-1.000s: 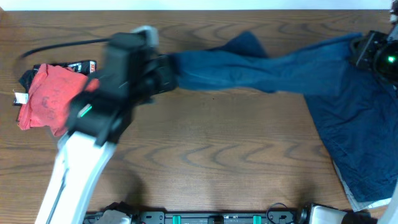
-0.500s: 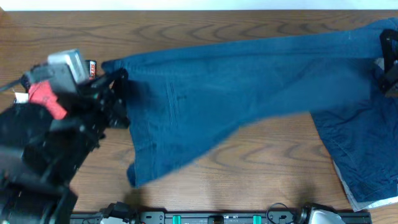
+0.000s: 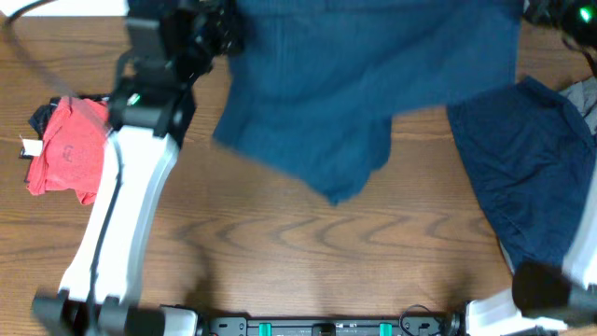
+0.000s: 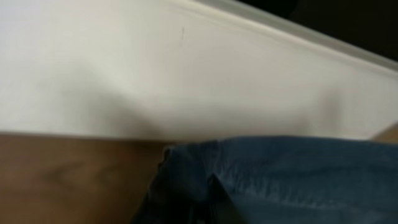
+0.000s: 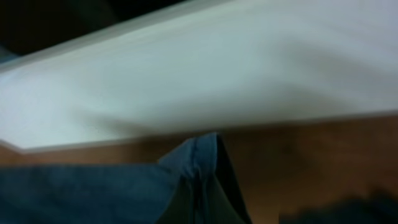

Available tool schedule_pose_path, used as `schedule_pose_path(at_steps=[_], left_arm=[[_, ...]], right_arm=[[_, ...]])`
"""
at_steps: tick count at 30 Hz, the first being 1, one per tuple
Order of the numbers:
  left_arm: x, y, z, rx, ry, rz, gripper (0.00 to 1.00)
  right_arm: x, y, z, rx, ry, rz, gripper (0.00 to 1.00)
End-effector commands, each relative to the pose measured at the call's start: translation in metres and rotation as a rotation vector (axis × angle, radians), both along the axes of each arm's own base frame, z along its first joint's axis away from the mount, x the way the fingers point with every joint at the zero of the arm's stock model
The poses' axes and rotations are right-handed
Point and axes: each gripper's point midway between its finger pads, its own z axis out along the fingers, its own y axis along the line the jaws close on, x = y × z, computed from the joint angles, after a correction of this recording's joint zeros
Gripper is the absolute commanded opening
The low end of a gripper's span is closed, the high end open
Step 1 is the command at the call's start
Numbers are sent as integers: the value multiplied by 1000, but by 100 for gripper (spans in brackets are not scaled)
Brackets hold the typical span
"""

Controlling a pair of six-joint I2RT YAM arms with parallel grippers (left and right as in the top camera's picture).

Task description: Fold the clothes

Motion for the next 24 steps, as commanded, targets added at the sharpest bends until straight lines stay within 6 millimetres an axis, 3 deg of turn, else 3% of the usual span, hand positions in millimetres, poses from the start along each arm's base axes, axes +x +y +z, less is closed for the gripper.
schedule_pose_path(at_steps=[1, 4, 8, 10, 12, 14, 17, 20, 24], left_arm=[[28, 21, 16, 9, -68, 88, 6], [41, 33, 54, -11, -138, 116, 6], [32, 67, 131, -28, -279, 167, 6], [20, 75, 154, -35, -299, 135, 6], [9, 76, 152, -39, -241, 85, 6], [0, 74, 125, -48, -110, 48, 6], [-19, 74, 58, -36, 172, 50, 6], [-61, 73, -18, -25, 528, 55, 6], [-127, 90, -94, 54, 941, 143, 6]], right_arm=[[26, -21, 14, 104, -78, -123, 1], [33, -21, 56, 149, -238, -121, 1], [15, -42, 95, 89, -325, -206, 1], [4, -51, 97, 38, -301, -248, 1], [-6, -58, 85, -10, -232, -291, 1], [-16, -61, 61, -44, -122, -318, 1], [-38, -72, 6, -86, 118, -400, 1], [-66, -83, -56, -147, 392, -475, 1], [-100, -82, -128, -186, 698, -466, 1]])
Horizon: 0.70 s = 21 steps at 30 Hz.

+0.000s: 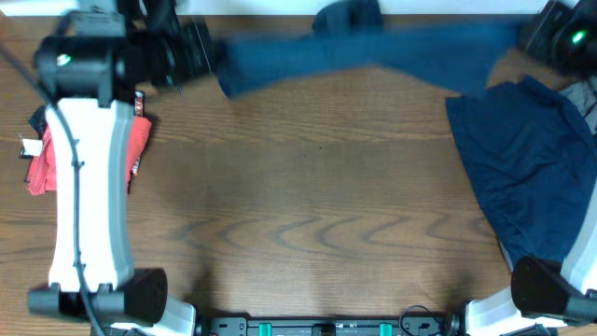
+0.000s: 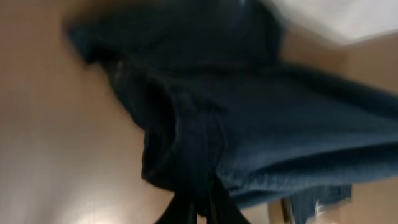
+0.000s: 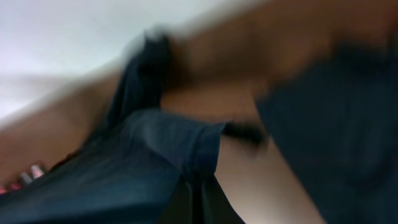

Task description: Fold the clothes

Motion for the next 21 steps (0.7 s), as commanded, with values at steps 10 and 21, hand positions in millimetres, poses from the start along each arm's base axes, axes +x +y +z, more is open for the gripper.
schedule_pose_path(at_steps=[10, 21], left_arm=[[-131, 61, -144, 322, 728, 49, 6], [-237, 57, -155, 329, 778, 81, 6]], right_arm=[[-85, -75, -169, -235, 678, -188, 1], [-156, -110, -189, -325, 827, -407, 1]])
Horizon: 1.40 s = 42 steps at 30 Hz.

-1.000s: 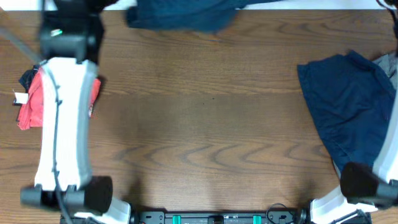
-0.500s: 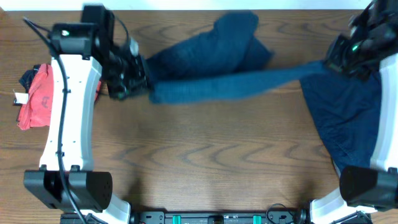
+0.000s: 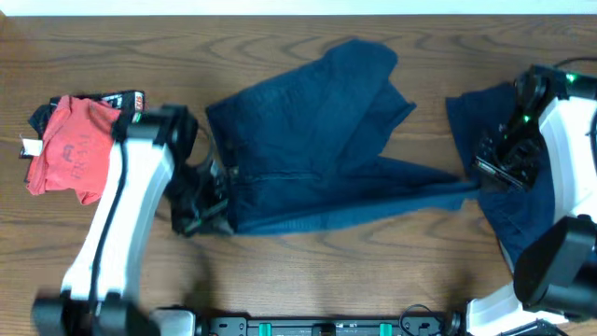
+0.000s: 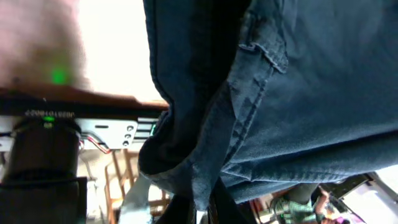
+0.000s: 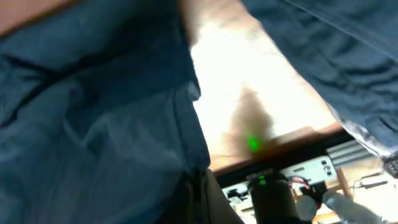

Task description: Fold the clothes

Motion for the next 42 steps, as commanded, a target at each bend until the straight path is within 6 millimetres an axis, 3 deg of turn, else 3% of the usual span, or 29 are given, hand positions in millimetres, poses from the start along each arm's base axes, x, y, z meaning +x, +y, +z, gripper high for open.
schedule_pose_path(at_steps=[1, 3, 6, 12, 16, 18, 22, 26, 28, 33, 37, 42], left_arm=[[-33, 51, -4, 267, -33, -2, 6], [-43, 51, 0, 268, -82, 13, 6], [-44, 51, 1, 272, -152, 55, 6], [-28, 51, -5, 272, -218, 88, 6], [-22, 51, -12, 273, -209, 87, 6], [-21, 50, -17, 274, -196, 85, 6], [-20, 50, -24, 276, -163, 80, 6], [-17, 50, -27, 278, -142, 77, 6], [-16, 50, -28, 278, -139, 77, 6], [-16, 50, -28, 278, -138, 76, 6], [-16, 50, -29, 278, -138, 76, 6], [-13, 50, -29, 277, -150, 78, 6]], right_arm=[[-16, -96, 35, -446, -53, -72, 1], [-13, -98, 46, -465, -124, -88, 1], [8, -82, 60, -409, -283, -23, 1], [49, -34, 72, -262, -492, 158, 2], [75, 19, 67, -75, -592, 361, 9], [85, 43, 57, 3, -609, 426, 19], [106, 88, 31, 153, -635, 499, 19], [135, 124, -9, 199, -678, 587, 26], [140, 137, -32, 207, -658, 618, 31], [130, 159, -92, 250, -508, 633, 30], [107, 164, -130, 276, -351, 619, 24], [86, 167, -148, 298, -240, 608, 19]])
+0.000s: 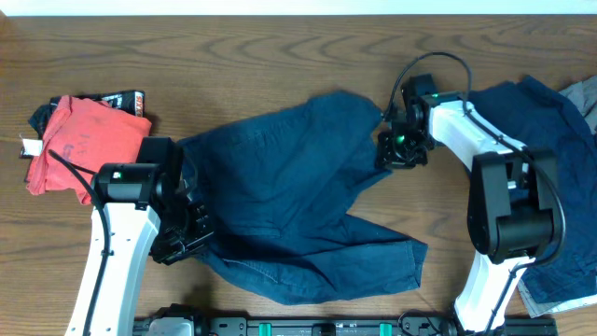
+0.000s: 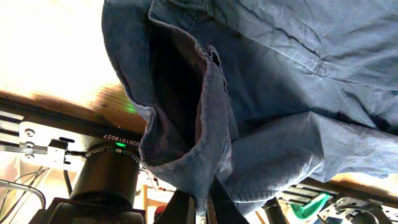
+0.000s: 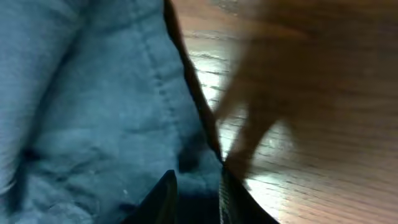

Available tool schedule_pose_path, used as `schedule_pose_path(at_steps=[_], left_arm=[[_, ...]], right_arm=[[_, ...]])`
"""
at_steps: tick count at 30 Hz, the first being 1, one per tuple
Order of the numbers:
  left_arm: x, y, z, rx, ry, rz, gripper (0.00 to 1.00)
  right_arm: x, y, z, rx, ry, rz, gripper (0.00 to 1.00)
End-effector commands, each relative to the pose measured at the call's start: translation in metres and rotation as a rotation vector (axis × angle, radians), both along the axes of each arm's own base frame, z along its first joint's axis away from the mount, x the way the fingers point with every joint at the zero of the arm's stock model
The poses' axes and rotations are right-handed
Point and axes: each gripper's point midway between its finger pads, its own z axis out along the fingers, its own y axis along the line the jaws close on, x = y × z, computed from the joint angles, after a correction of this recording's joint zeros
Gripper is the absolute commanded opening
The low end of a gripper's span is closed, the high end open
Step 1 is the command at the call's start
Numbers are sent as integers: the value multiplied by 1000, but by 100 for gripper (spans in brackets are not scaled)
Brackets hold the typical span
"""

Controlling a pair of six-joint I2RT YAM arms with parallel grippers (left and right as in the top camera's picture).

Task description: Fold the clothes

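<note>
A blue denim garment (image 1: pixel 289 205) lies spread and creased on the middle of the wooden table (image 1: pixel 308 65). My left gripper (image 1: pixel 182 241) is at its lower left edge. In the left wrist view this gripper (image 2: pixel 200 208) is shut on a folded hem of the denim (image 2: pixel 280 81). My right gripper (image 1: pixel 396 151) is low at the garment's upper right corner. In the right wrist view its fingers (image 3: pixel 166 196) stand apart, with denim (image 3: pixel 93 93) lying between them.
A red shirt (image 1: pixel 79 145) on dark cloth lies at the far left. A second dark blue garment (image 1: pixel 546 121) lies at the right edge, with grey cloth (image 1: pixel 583 93) behind it. The right arm stretches from the front right across that garment.
My right gripper has moved from the garment's right end up and left to its upper right corner, and its fingers have parted. The denim now lies wider, one part trailing toward the front. The left gripper shifted slightly left.
Both grippers held the denim hanging above the far side of the table. Then it was stretched along the far edge. Then it lay on the table, pulled between the grippers. Now it lies spread, the left gripper still holding its edge.
</note>
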Motion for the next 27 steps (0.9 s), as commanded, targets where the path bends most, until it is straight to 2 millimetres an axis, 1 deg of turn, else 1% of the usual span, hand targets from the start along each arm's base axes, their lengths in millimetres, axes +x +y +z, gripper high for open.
schedule_pose_path(at_steps=[1, 3, 5, 7, 8, 9, 11, 12, 14, 16, 17, 18, 19, 20, 21, 22, 23, 25, 27], left_arm=[[0, 3, -3, 17, 4, 10, 6], [1, 3, -3, 17, 0, 10, 6], [2, 3, -3, 17, -4, 10, 6], [1, 3, -3, 17, -3, 10, 6], [1, 3, -3, 17, -3, 10, 6], [1, 3, -3, 17, -3, 10, 6], [1, 3, -3, 17, -3, 10, 6], [1, 3, -3, 17, -2, 10, 6], [1, 3, -3, 17, -2, 10, 6], [1, 3, -3, 17, -2, 10, 6], [1, 3, -3, 17, -2, 10, 6], [1, 3, -3, 17, -3, 10, 6], [1, 3, -3, 17, -3, 11, 6], [2, 3, -3, 17, -4, 11, 6], [3, 3, -3, 17, -7, 11, 6], [3, 3, -3, 17, -11, 11, 6], [4, 3, -3, 17, -12, 11, 6], [4, 3, -3, 17, -13, 11, 6], [4, 3, -3, 17, -13, 11, 6]], right_arm=[[-16, 6, -11, -5, 74, 5, 14], [-19, 5, -11, -9, 89, 4, 1], [-23, 1, -10, -14, 112, -12, 1], [-27, -12, -12, -58, 140, -50, 1], [-27, -23, -13, -108, 150, -82, 1], [-28, -38, -15, -179, 159, -129, 1], [-29, -78, -15, -350, 170, -250, 1], [-29, -94, -13, -409, 172, -293, 1], [-32, -121, -9, -492, 183, -374, 1], [-31, -135, -6, -497, 191, -425, 1], [-29, -134, -4, -463, 192, -435, 1], [-26, -125, -2, -392, 188, -406, 1], [-21, -113, 2, -305, 172, -353, 1], [-15, -93, 7, -179, 144, -274, 1], [-12, -74, 15, -66, 115, -201, 5], [-11, -54, 24, 54, 89, -128, 20], [-13, -42, 31, 121, 84, -94, 31], [-26, -35, 35, 132, 146, -98, 34], [-43, -27, 34, 120, 225, -114, 48]])
